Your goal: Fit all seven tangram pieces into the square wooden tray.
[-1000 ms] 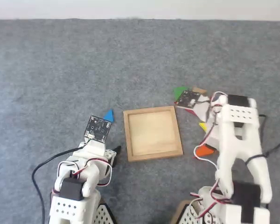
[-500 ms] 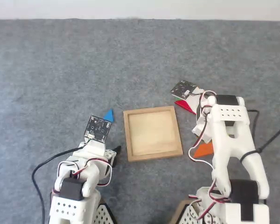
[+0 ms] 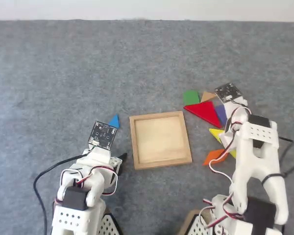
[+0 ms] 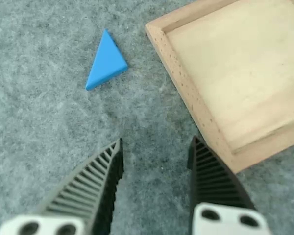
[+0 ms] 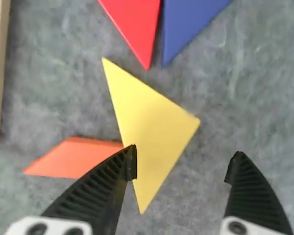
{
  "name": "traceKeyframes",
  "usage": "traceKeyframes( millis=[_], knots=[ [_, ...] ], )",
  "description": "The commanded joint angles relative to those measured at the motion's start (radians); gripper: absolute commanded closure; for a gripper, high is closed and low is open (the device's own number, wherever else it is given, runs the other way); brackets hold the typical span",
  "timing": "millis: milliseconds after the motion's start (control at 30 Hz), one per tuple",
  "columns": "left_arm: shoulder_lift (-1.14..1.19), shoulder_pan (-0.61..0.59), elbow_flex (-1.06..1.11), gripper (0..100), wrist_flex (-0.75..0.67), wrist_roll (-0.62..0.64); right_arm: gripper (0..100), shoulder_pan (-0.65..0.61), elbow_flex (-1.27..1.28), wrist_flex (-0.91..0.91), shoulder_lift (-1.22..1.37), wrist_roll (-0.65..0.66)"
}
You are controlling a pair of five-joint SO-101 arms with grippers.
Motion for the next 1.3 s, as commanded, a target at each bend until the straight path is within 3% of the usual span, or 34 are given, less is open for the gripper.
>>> traceKeyframes(
  millis=[0,367,700,1000,1267],
  knots=[
    [0.003,-0.006,-0.007,79,0.005,-0.003,69.6,-0.038,-0.028,-0.030,0.013,-0.012],
    [0.003,-0.006,-0.007,79,0.005,-0.003,69.7,-0.062,-0.203,-0.025,0.341,-0.009],
    [0.003,-0.006,-0.007,79,0.005,-0.003,70.1,-0.061,-0.206,-0.025,0.366,-0.014],
    [0.003,-0.006,-0.007,79,0.005,-0.003,94.6,-0.064,-0.209,-0.024,0.363,-0.037],
    [0.003,-0.006,-0.007,79,0.005,-0.003,96.1,-0.064,-0.235,-0.007,0.361,-0.075]
  ],
)
